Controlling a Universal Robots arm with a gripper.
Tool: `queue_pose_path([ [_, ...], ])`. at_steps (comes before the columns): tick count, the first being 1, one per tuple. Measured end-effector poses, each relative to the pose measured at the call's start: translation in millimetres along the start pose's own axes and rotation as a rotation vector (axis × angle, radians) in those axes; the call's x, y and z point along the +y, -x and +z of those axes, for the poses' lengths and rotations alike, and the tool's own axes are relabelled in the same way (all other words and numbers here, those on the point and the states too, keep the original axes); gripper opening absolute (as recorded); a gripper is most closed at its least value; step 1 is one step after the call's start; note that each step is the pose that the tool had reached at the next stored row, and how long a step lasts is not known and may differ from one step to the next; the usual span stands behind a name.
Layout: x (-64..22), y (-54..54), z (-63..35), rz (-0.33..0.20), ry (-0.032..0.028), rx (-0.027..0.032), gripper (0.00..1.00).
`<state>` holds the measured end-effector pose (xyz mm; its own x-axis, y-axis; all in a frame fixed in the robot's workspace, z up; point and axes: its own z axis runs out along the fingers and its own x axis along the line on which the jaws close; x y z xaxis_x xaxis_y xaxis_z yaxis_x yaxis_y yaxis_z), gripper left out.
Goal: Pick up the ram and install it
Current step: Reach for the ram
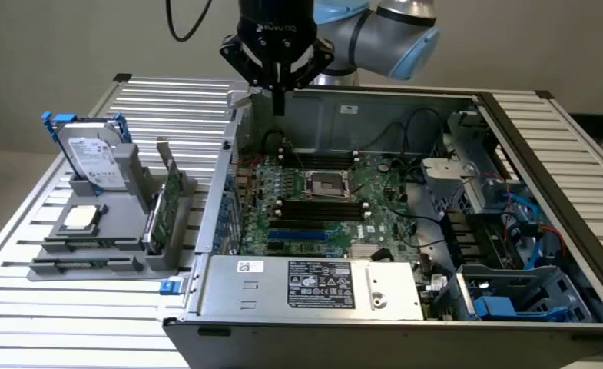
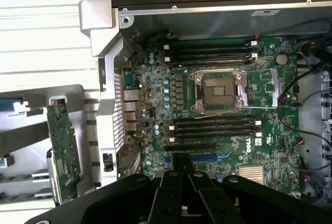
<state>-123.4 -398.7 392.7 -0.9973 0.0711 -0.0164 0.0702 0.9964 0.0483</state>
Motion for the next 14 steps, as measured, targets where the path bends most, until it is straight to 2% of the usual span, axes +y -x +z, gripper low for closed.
queue_pose_path([
  [14,-1.9,-63.5,0.8,0.0,0.0001,0.0042,0.11],
])
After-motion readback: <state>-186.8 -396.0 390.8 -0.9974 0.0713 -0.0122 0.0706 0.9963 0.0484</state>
